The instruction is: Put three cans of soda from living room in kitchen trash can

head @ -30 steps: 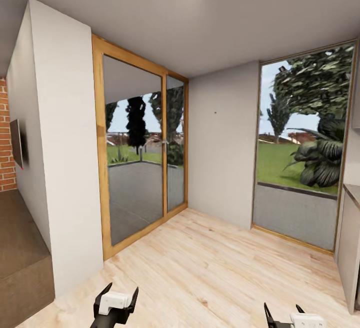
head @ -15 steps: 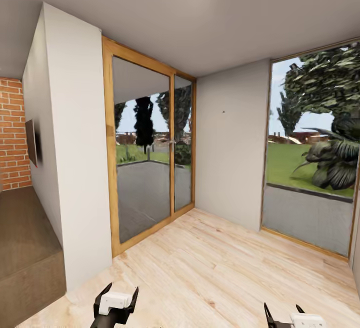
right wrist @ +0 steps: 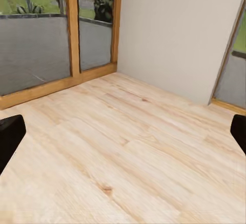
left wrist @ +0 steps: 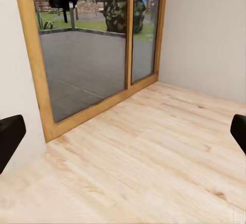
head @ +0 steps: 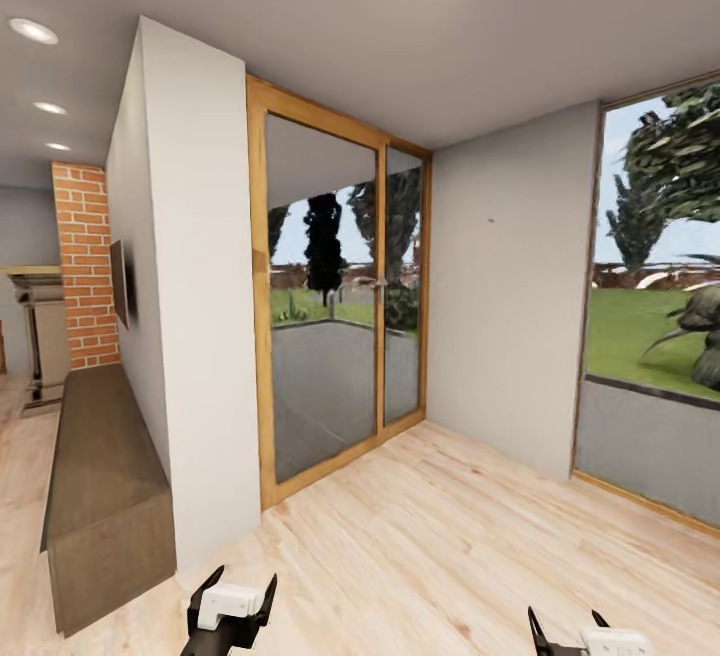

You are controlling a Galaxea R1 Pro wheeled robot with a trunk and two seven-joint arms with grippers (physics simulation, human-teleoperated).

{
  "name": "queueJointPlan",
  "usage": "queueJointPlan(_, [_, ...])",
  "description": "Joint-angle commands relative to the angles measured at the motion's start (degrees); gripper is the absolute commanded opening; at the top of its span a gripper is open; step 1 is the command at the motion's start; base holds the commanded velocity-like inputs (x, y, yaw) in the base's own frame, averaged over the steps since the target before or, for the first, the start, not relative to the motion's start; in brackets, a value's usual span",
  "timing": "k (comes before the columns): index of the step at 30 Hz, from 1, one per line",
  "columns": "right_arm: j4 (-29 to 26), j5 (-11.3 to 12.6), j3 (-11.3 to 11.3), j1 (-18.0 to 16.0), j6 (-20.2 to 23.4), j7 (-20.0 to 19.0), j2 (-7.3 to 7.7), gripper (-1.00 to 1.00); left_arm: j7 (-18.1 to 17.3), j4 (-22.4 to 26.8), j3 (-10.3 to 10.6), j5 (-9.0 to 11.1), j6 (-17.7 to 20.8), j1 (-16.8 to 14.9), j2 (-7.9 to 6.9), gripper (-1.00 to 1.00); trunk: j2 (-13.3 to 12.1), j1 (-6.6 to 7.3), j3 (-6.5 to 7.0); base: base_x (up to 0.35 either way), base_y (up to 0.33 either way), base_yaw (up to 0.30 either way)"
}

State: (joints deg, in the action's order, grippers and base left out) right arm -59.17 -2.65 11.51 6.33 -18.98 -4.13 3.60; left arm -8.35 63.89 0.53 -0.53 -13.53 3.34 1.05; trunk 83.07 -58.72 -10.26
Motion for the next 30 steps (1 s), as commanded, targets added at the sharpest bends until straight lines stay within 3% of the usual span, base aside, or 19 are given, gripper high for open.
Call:
queueJointPlan(1, [0.0, 0.0, 0.0, 0.0, 0.0, 0.0, 0.00, 1.00, 0.0, 0.0, 0.0, 0.0, 0.0, 0.0, 0.00, 1.00, 0.0, -0.01, 0.00, 0.212, 0.114, 0.244])
queueJointPlan(14, [0.3, -0.1, -0.1, 0.0, 0.0, 0.0, 0.00, 1.00, 0.0, 0.0, 0.1, 0.0, 0.0, 0.0, -0.02, 1.00, 0.0, -0.01, 0.00, 0.225, 0.145, 0.245])
queueJointPlan(30, [1.5, 0.0, -1.1, -0.5, 0.0, 0.0, 0.00, 1.00, 0.0, -0.1, 0.1, 0.0, 0.0, 0.0, 0.00, 1.00, 0.0, -0.01, 0.00, 0.036, 0.209, 0.246])
